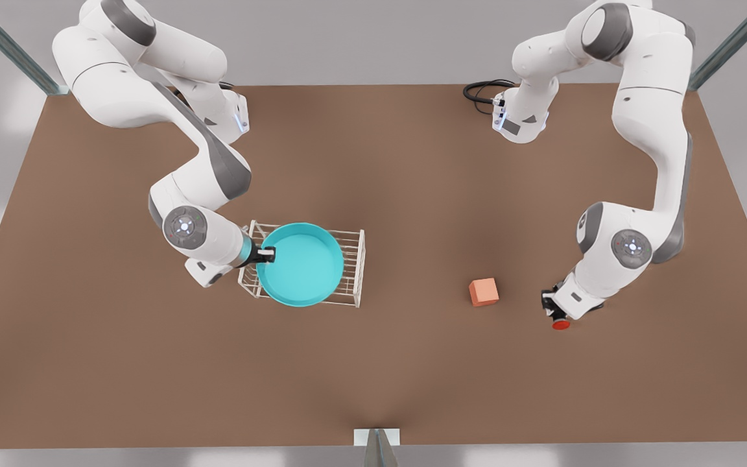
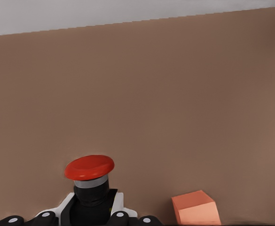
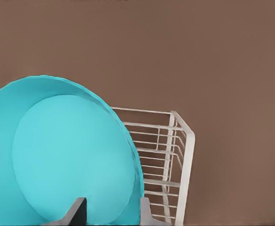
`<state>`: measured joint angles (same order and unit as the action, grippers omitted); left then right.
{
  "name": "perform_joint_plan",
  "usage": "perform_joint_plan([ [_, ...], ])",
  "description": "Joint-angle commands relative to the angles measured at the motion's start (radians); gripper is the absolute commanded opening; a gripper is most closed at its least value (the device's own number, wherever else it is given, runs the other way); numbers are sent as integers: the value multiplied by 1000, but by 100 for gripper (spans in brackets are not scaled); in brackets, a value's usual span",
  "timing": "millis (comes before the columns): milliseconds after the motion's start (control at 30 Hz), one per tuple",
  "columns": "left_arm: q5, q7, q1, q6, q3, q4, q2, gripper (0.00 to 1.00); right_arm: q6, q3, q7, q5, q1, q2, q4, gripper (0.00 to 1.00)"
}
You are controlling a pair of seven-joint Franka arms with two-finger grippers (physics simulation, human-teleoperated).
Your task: Place the plate on the shelf with right arm and place the red button switch in the plate with left arm
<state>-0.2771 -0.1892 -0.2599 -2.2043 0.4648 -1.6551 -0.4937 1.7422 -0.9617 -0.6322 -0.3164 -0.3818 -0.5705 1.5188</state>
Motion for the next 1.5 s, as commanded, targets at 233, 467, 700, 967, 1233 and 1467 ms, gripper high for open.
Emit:
perform_joint_plan([
  [233,3,-958,200,270,167,118,-3,48,-248,-587,-307,30,-571,-5,-32,100],
  [467,4,-1455,432,134,166,365,-114,48,-288,-531,540,-369,-746,-103,-32,100],
  [700,-8,-1702,596,-140,126,385,-166,48,-135,460,799,102,-31,331,-51,100],
  [967,-140,-1925,890,-239,-81,459,-282,48,-122,1025,890,244,408,247,-69,100],
  [1233,-146,-1971,996,-238,-178,560,-367,85,-92,1021,872,246,379,143,-143,100],
  [1467,18,-1422,768,268,-68,554,-175,100,-78,1023,870,246,379,143,-143,100],
])
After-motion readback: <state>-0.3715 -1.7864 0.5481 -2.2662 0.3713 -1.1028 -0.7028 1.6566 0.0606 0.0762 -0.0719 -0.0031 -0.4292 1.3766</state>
